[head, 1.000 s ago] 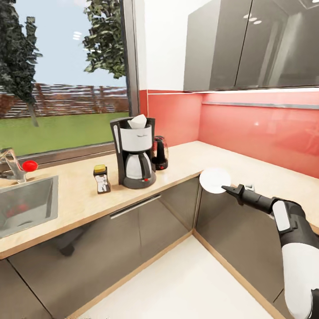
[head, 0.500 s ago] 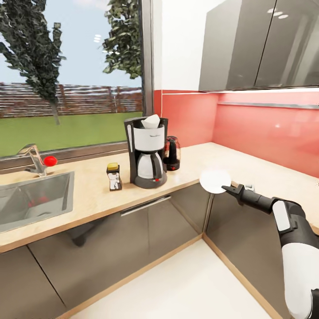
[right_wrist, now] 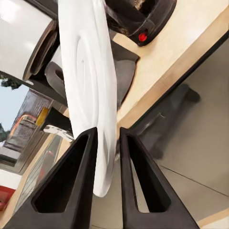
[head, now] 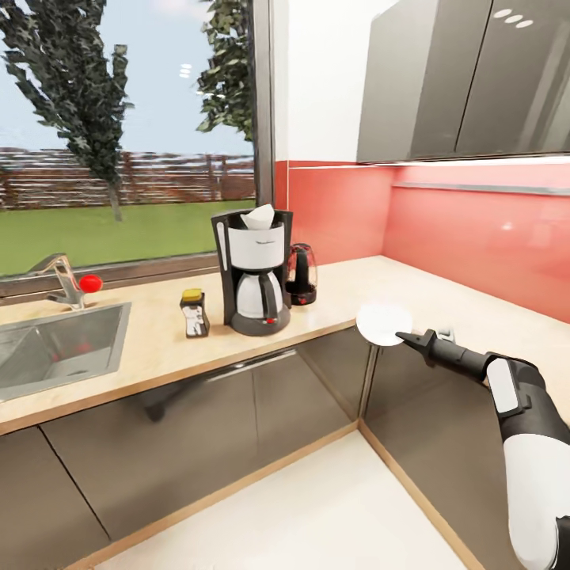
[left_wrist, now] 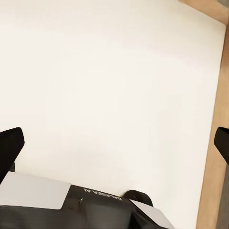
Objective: Set up a coffee station on the kitchen countertop: keep the coffee maker on the countertop, move the bottle of coffee from the kitchen shelf to the counter next to the coffee maker, place a paper coffee filter on top of the coffee maker, put the saucer next to the coffee maker with the coffee cup on the saucer, and place the electric kettle next to the coffee maker.
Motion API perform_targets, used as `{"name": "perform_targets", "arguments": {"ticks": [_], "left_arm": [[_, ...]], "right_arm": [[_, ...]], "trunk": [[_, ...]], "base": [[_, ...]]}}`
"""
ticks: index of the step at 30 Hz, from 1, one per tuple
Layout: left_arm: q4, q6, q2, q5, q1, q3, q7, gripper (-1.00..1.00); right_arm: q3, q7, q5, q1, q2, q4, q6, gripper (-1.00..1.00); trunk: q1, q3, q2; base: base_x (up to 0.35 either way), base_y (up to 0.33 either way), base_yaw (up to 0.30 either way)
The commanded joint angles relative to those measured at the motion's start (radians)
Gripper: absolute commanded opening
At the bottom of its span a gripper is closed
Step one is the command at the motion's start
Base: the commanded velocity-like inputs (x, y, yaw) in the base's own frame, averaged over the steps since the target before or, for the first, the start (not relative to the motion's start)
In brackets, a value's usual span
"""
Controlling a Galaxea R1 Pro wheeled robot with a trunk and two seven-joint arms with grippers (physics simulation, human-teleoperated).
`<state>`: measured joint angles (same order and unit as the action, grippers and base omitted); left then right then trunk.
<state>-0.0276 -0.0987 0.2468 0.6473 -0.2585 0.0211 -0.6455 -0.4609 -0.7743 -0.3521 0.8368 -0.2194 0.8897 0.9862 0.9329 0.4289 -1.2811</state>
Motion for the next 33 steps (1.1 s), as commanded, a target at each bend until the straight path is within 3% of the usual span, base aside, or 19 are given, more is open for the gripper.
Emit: {"name": "perform_targets", "arguments": {"ticks": [1, 8, 20, 33], "left_arm": [[0.0, -0.01, 0.0, 0.006, -0.001, 0.002, -0.003, 1.0], [0.0, -0.01, 0.0, 0.007, -0.001, 0.002, -0.003, 1.0], [0.0, -0.01, 0.0, 0.007, -0.001, 0.002, -0.003, 1.0], [0.0, -0.01, 0.0, 0.006, -0.001, 0.002, -0.003, 1.0]], "right_arm": [[-0.002, -0.008, 0.002, 0.001, 0.0, 0.0, 0.005, -1.0], [-0.002, -0.008, 0.002, 0.001, 0.0, 0.0, 0.005, -1.0], [-0.001, -0.007, 0.002, 0.001, 0.001, 0.002, 0.005, -1.0], [-0.001, -0.005, 0.002, 0.001, 0.002, 0.002, 0.004, -1.0]], "trunk": [[0.0, 0.001, -0.001], [0.0, 0.001, -0.001], [0.0, 0.001, -0.001], [0.0, 0.001, -0.001]], "base": [[0.0, -0.011, 0.266], [0.0, -0.039, 0.176], [0.0, -0.241, 0.215], [0.0, -0.024, 0.266]]}}
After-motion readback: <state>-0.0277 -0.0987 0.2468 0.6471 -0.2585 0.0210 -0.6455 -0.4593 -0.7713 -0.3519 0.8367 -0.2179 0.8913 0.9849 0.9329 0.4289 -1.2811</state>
